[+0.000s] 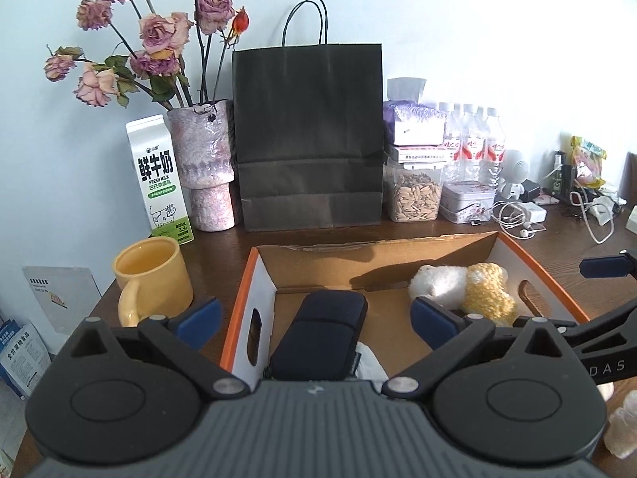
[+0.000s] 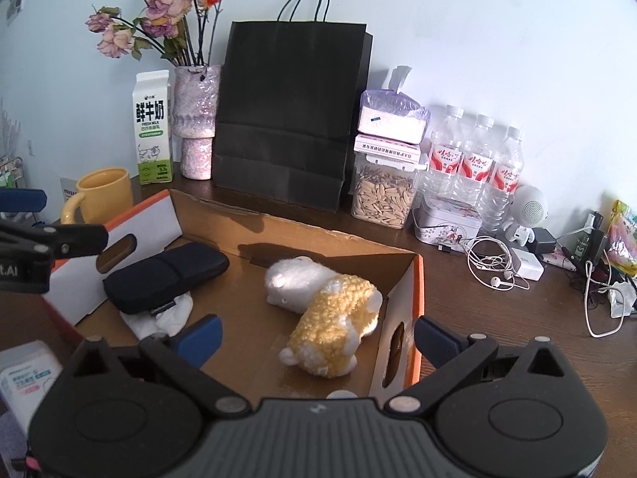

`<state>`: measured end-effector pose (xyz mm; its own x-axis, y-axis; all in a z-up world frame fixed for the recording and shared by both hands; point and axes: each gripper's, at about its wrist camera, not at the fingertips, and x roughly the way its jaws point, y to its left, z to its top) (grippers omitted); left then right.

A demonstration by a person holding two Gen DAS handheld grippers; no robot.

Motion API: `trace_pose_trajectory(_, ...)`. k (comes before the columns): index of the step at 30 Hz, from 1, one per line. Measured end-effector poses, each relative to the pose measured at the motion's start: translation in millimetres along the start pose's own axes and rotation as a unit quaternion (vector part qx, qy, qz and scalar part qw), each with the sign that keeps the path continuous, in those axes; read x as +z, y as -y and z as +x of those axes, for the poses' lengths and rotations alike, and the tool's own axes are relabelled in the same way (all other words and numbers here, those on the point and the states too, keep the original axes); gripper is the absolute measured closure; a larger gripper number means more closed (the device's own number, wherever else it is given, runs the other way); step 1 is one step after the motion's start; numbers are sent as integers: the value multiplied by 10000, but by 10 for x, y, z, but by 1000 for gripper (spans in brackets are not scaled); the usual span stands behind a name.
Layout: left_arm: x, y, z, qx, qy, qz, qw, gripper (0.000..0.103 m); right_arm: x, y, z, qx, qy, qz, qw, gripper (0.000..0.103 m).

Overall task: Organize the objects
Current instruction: 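Move both tools back from the box toward the remaining table items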

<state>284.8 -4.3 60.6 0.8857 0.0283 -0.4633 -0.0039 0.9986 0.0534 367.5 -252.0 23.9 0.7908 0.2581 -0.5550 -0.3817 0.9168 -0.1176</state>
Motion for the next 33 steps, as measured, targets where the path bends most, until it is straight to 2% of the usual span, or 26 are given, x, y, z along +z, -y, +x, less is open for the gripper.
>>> trace_pose_trajectory(12, -329, -63, -602, -63, 194, -96, 9997, 0, -425, -130, -581, 124, 310, -14, 9994, 0)
trace_pose_trajectory(20, -705, -59, -951, -194, 165, -150, 9996, 0, -782, -237, -1008, 270, 522, 49, 9983, 0)
trace_pose_trajectory(27, -1054, -48, -1168, -275, 27, -152, 9995, 0, -1153, -305, -1209, 383, 395, 212, 9983, 0)
trace_pose_trajectory(33, -1331, -86, -1289, -334, -142, -400, 9985, 0, -1521, -393, -1340, 386, 257, 337, 9984, 0)
